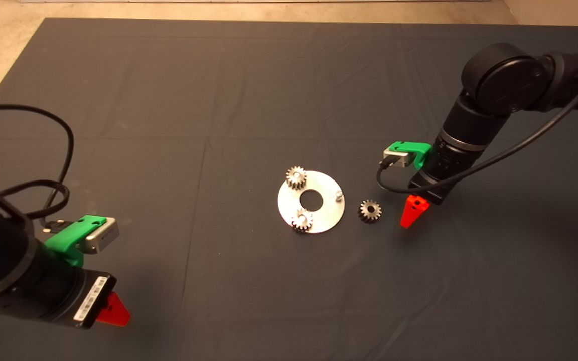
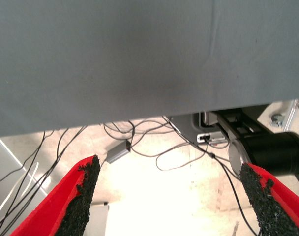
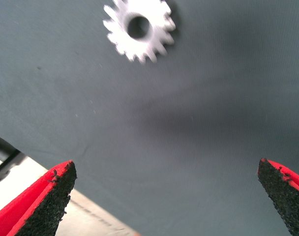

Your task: Install three planetary gears onto the carrier pins

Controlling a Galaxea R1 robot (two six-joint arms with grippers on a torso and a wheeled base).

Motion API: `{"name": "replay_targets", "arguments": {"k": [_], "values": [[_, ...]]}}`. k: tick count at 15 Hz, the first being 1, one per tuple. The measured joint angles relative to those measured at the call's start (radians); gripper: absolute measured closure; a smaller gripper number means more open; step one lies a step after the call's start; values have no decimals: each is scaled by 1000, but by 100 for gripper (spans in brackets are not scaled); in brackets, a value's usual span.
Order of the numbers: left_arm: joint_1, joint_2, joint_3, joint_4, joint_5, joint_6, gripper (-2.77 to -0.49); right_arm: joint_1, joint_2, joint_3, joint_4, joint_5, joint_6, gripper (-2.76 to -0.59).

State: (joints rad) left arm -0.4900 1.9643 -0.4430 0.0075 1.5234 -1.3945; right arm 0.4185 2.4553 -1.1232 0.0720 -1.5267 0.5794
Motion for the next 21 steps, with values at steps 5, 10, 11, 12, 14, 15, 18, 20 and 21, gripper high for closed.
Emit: {"name": "replay_targets", "arguments": {"k": [5, 10, 11, 12, 14, 15, 18, 20, 21], "values": [[-2, -1, 4, -22, 0, 0, -202, 0, 11, 16, -72, 0, -80, -275], [-2, -1, 6, -25, 0, 0, -202, 0, 34, 121, -238, 1, -97, -275], [-2, -1, 7, -26, 0, 0, -202, 0, 38, 128, -248, 1, -99, -275], [-2, -1, 9, -26, 0, 0, -202, 0, 41, 134, -256, 0, -100, -275], [-2, 0, 12, -27, 0, 0, -202, -1, 49, 137, -267, 0, -100, -275], [-2, -1, 13, -27, 0, 0, -202, -3, 55, 136, -274, 0, -100, -275], [-2, -1, 13, -27, 0, 0, -202, -23, 81, 124, -282, 0, -104, -275], [-2, 0, 13, -27, 0, 0, -202, -34, 92, 117, -285, 0, -104, -271], [-2, 0, 13, -28, 0, 0, -202, -42, 97, 110, -286, 0, -104, -269]]}}
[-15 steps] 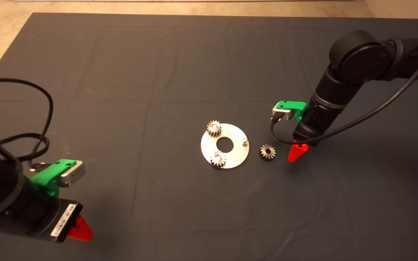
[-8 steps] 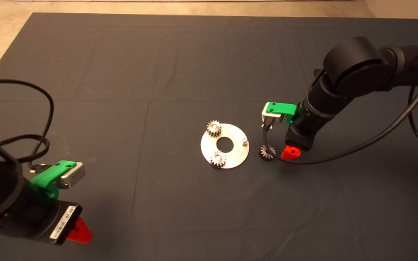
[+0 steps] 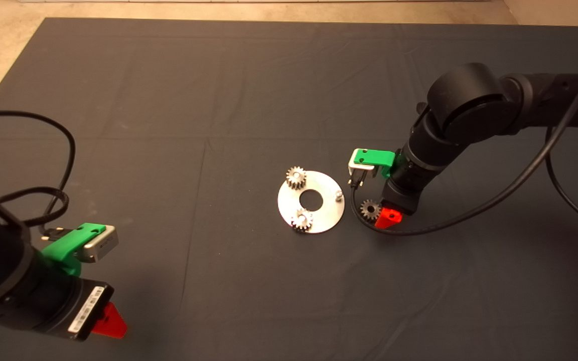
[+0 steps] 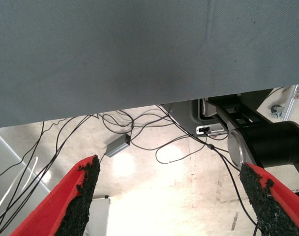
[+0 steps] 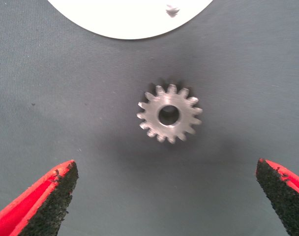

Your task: Install three planetary gears onto the carrier pins

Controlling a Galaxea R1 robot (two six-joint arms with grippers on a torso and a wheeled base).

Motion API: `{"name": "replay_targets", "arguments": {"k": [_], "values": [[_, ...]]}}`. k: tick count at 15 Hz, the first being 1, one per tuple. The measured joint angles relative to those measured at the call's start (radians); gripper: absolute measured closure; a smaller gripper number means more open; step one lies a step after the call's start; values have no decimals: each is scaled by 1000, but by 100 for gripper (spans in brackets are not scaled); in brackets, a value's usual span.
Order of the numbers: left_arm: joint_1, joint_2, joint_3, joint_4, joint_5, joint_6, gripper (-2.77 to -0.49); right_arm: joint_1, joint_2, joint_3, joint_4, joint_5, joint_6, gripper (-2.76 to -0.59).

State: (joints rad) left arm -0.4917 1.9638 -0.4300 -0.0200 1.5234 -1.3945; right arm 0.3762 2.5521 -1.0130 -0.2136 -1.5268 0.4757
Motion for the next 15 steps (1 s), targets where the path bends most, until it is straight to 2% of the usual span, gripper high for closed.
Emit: {"name": "replay_targets", "arguments": {"k": [2, 6, 9, 10, 15], "values": [[0, 0, 0, 0, 0, 0, -202, -18, 8, -12, -3, 0, 0, -265], [0, 0, 1, 0, 0, 0, -202, -35, 11, -31, -14, 0, -1, -242], [0, 0, 3, 0, 0, 0, -202, -56, 14, -37, -29, 0, -1, -240], [0, 0, 4, 0, 0, 0, -202, -63, 17, -39, -36, 0, -1, -230], [0, -6, 8, 0, 0, 0, -202, -72, 30, -56, -51, 0, -1, -210]]}}
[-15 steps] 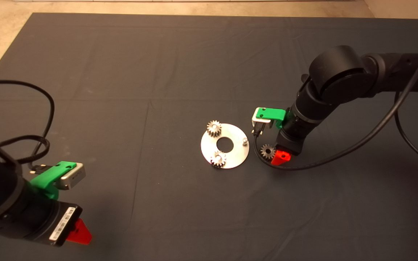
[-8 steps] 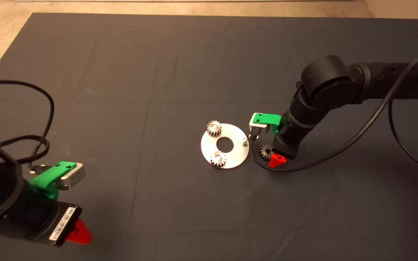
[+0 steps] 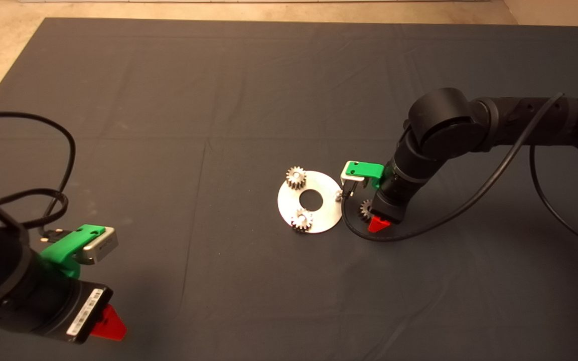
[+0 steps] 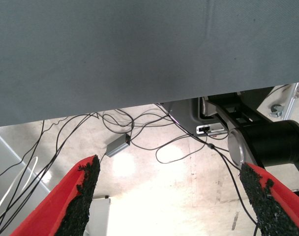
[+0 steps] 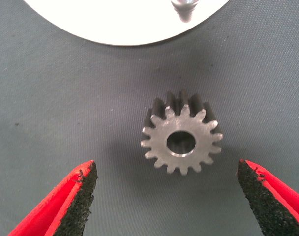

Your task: Install three planetary gears onto the carrier pins

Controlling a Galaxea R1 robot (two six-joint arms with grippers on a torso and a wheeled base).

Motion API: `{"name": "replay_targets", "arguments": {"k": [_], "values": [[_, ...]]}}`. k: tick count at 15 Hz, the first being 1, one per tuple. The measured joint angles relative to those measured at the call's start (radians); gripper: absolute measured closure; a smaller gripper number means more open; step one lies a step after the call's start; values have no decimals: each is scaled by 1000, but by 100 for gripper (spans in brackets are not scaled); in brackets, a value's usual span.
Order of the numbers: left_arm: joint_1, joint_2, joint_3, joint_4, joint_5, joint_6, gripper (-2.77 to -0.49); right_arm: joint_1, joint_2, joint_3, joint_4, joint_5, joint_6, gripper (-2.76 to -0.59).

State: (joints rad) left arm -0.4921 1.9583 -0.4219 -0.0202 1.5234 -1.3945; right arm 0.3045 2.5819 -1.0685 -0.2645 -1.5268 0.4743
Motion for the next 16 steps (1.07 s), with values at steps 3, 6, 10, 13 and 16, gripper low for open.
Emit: {"name": "replay_targets", "arguments": {"k": [3, 6, 10, 13, 16], "values": [[0, 0, 1, -2, 0, 0, -202, -9, 16, -18, -2, 0, -2, -196], [0, 0, 7, -3, 0, 0, -202, -23, 29, -45, -5, 0, -8, -182], [-2, 0, 13, -10, 0, 1, -202, -30, 45, -74, -9, 0, -14, -169], [-2, 0, 14, -11, 0, 1, -202, -30, 51, -87, -17, 0, -18, -158], [-2, 0, 16, -12, 0, 2, -202, -30, 53, -94, -25, 0, -18, -147]]}}
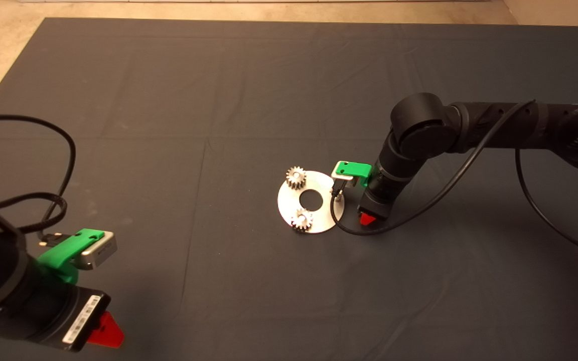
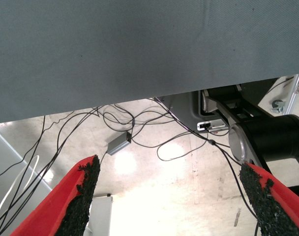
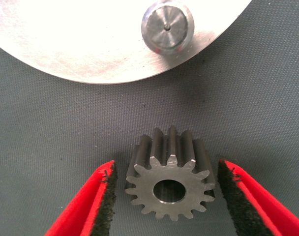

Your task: Install three planetary gears onto the carrier pins

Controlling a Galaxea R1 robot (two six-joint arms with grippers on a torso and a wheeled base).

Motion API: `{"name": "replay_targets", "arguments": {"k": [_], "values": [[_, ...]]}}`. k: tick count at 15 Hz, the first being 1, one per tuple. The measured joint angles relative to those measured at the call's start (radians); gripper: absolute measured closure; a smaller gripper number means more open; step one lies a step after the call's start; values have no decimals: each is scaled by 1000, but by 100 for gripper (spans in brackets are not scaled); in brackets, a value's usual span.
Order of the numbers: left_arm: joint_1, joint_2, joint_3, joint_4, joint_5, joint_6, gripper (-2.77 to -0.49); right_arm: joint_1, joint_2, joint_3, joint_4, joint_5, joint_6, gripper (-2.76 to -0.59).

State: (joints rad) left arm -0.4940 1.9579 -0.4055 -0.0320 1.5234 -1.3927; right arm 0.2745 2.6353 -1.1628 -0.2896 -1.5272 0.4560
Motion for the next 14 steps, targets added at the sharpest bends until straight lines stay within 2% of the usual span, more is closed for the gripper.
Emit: {"name": "replay_targets", "arguments": {"k": [1, 3, 5, 14], "values": [[0, 0, 0, -2, 0, 0, -202, 0, 2, -1, -1, 0, 0, -139], [0, 0, 1, -2, 0, 0, -202, 0, 5, -3, -3, 0, -1, -138], [0, 0, 1, -2, 0, 1, -202, 0, 5, -3, -5, 0, -2, -121], [0, 0, 2, -2, 0, 1, -202, 0, 14, -6, -7, -3, -3, -115]]}}
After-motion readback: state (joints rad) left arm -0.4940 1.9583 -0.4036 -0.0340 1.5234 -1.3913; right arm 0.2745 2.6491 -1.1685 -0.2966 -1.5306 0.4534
